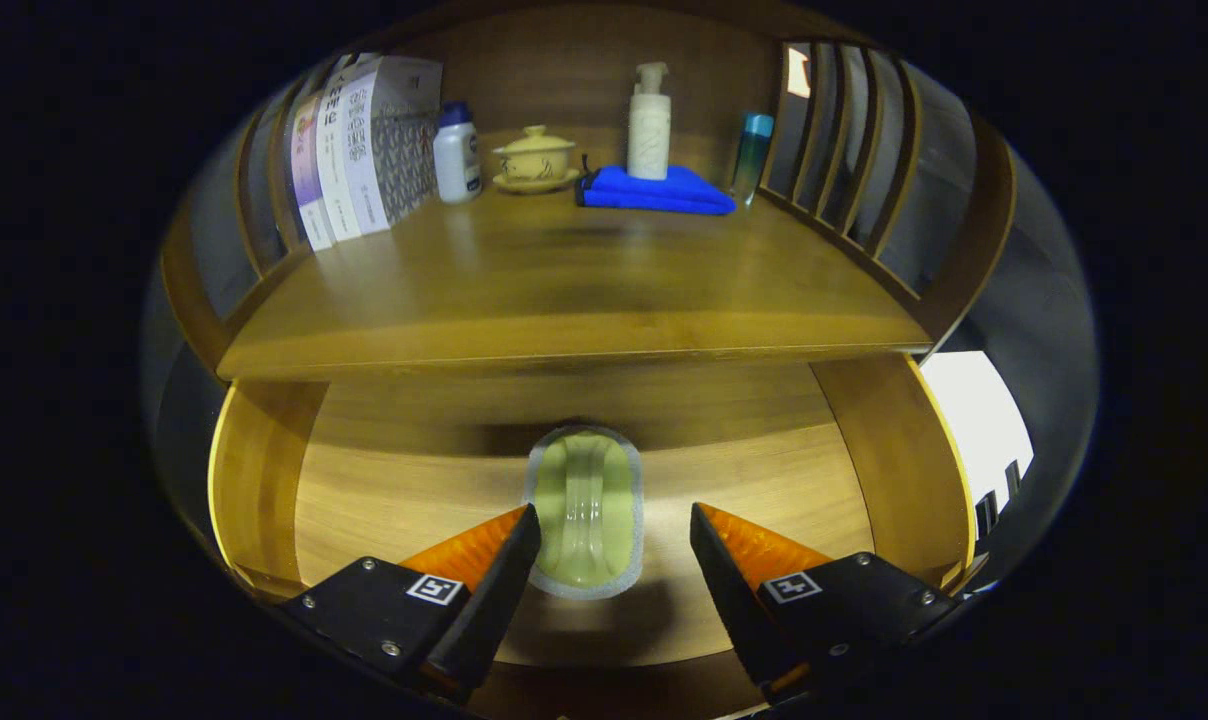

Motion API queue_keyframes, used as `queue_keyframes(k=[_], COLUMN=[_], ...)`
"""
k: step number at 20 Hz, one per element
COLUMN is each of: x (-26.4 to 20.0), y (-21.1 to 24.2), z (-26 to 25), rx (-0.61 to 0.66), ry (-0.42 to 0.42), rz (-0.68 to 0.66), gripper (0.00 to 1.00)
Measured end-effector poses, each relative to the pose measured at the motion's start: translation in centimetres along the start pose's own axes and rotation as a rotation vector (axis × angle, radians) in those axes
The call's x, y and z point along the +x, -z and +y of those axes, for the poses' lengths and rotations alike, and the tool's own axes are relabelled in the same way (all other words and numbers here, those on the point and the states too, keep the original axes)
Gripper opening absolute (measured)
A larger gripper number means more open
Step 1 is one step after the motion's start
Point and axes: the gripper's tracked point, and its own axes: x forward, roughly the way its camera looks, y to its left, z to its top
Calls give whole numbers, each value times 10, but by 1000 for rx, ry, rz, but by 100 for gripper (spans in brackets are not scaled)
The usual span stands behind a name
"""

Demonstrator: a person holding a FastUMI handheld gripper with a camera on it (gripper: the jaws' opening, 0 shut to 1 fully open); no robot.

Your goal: Pull open the drawer, take out the items inside it, and place them on the countertop above the cabinet.

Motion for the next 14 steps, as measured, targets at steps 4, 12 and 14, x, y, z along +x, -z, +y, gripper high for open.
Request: queue_keyframes(k=[4,12,14], x=[12,13,4], y=[4,2,5], z=[-4,22,29], rx=[-13,-77,-114], ry=[3,-65,-79], rz=[31,-27,-55], gripper=[80,20,18])
